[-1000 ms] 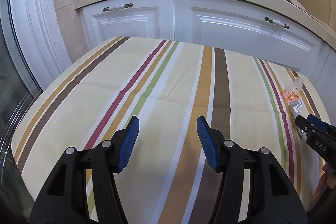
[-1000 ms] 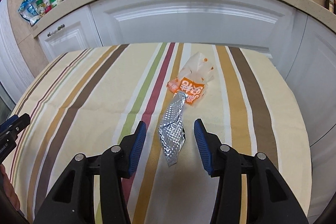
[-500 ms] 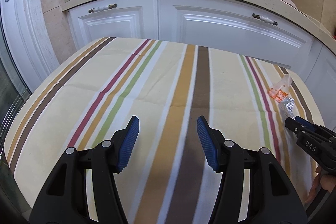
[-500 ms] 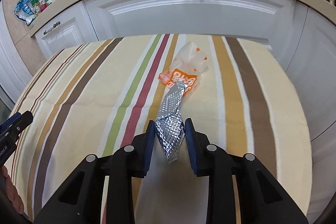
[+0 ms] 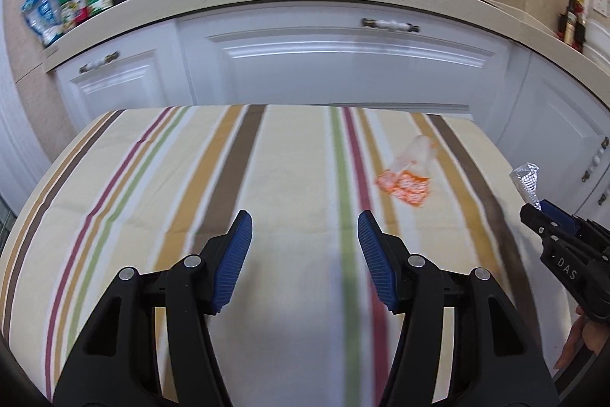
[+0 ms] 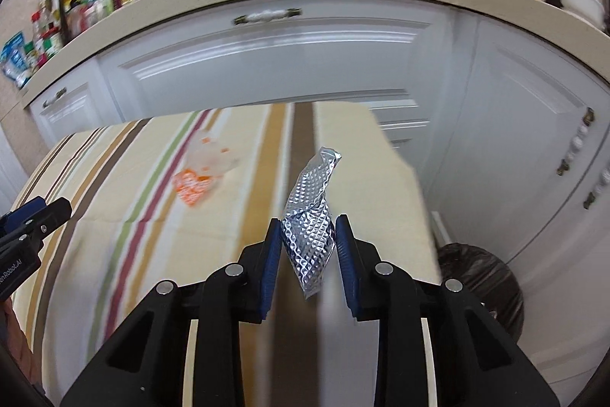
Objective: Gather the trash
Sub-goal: 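Carry the foil packet over the bin while the left tool grasps the orange-printed bag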
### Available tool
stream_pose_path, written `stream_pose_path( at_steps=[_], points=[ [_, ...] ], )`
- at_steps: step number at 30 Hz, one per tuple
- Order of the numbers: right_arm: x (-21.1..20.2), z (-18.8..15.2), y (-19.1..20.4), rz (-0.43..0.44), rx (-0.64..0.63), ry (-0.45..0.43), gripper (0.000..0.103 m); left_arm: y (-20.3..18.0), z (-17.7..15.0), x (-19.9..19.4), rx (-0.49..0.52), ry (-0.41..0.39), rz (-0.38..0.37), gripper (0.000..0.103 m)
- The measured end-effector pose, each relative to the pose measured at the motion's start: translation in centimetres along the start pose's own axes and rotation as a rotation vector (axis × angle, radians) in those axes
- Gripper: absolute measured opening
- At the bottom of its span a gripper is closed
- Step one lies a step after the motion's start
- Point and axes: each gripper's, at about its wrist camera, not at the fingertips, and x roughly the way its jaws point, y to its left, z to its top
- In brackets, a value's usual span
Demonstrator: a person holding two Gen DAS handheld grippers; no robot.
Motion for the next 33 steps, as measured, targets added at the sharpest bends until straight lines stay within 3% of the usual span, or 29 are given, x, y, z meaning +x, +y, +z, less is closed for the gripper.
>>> stream_pose_path(
  at_steps=[6,9,15,22,27,29,31,33],
  points=[
    [-1.0,0.0,-5.3,-0.052,0.067,-0.027,0.030,-4.7,0.9,1.5,0.066,0.006,-0.030,0.057],
    [-1.7,-0.2,-7.9,-0.079,0.097,-0.038,0.030,-6.6,1.3,2.8,0.093,0.020,-0.040,0.062],
    [-2.4,-0.8,-11.9,-0.121,0.146,-0.049,0.030,-9.4,2.2,5.1,0.150,0.018,-0.014,0.065],
    [-2.0,-2.1,-15.7,-0.150,0.206,-0.035,0.030,-11.4,3.0,8.4,0.205,0.047,0.026,0.065],
    [-1.3,-2.7,-16.9,-0.153,0.224,-0.019,0.030,-11.1,3.4,10.0,0.188,0.071,0.033,0.065],
    [-1.0,-2.9,-17.2,-0.153,0.229,-0.017,0.030,-11.1,3.6,10.3,0.191,0.075,0.026,0.063],
    [-0.7,-3.0,-17.3,-0.151,0.233,-0.013,0.030,-11.4,3.7,10.5,0.207,0.083,0.016,0.047],
    [-0.5,-3.1,-17.3,-0.147,0.236,-0.009,0.030,-11.8,3.6,10.8,0.225,0.096,0.003,0.037]
  ],
)
